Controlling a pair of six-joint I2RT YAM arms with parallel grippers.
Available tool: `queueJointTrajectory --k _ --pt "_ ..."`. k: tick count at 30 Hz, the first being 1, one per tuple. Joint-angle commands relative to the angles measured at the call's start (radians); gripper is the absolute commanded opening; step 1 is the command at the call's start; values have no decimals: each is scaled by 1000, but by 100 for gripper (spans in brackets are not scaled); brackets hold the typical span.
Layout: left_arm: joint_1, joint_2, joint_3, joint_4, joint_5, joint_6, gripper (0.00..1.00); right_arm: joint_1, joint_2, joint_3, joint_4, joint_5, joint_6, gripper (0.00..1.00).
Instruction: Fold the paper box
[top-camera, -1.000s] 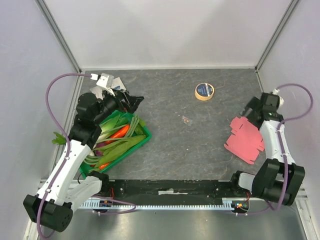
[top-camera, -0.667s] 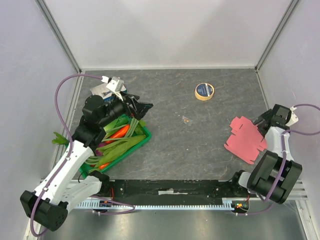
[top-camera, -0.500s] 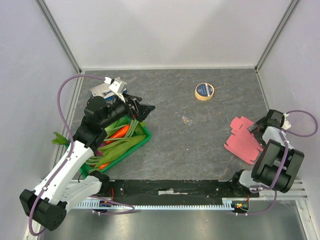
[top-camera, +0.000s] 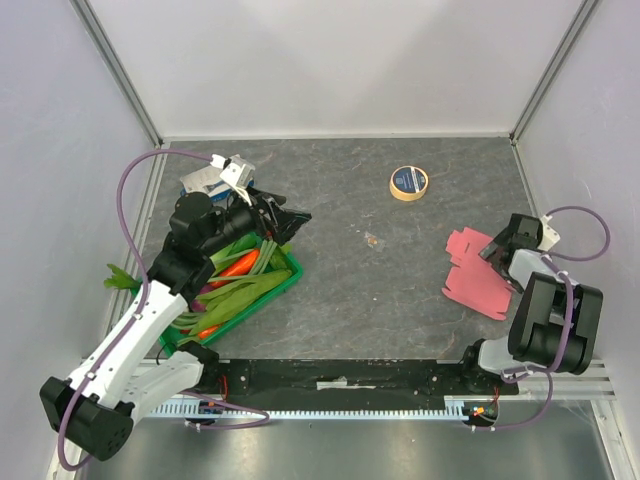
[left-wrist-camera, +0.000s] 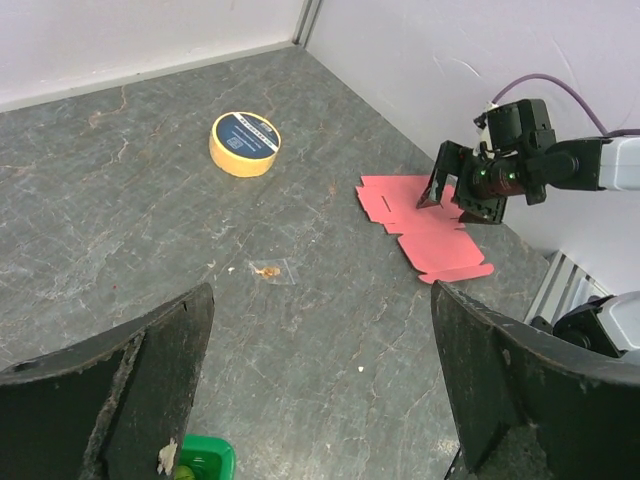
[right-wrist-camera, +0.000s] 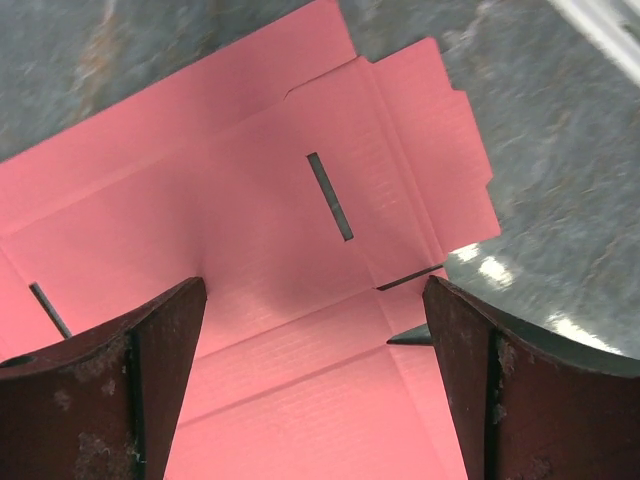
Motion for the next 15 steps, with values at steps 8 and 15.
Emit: queueJointTrajectory --k 8,15 --pt "-5 76 9 35 57 -19 93 235 -49 -96 -46 -201 187 98" --pt "-138 270 21 29 54 -127 84 284 -150 -172 -40 -323 241 98"
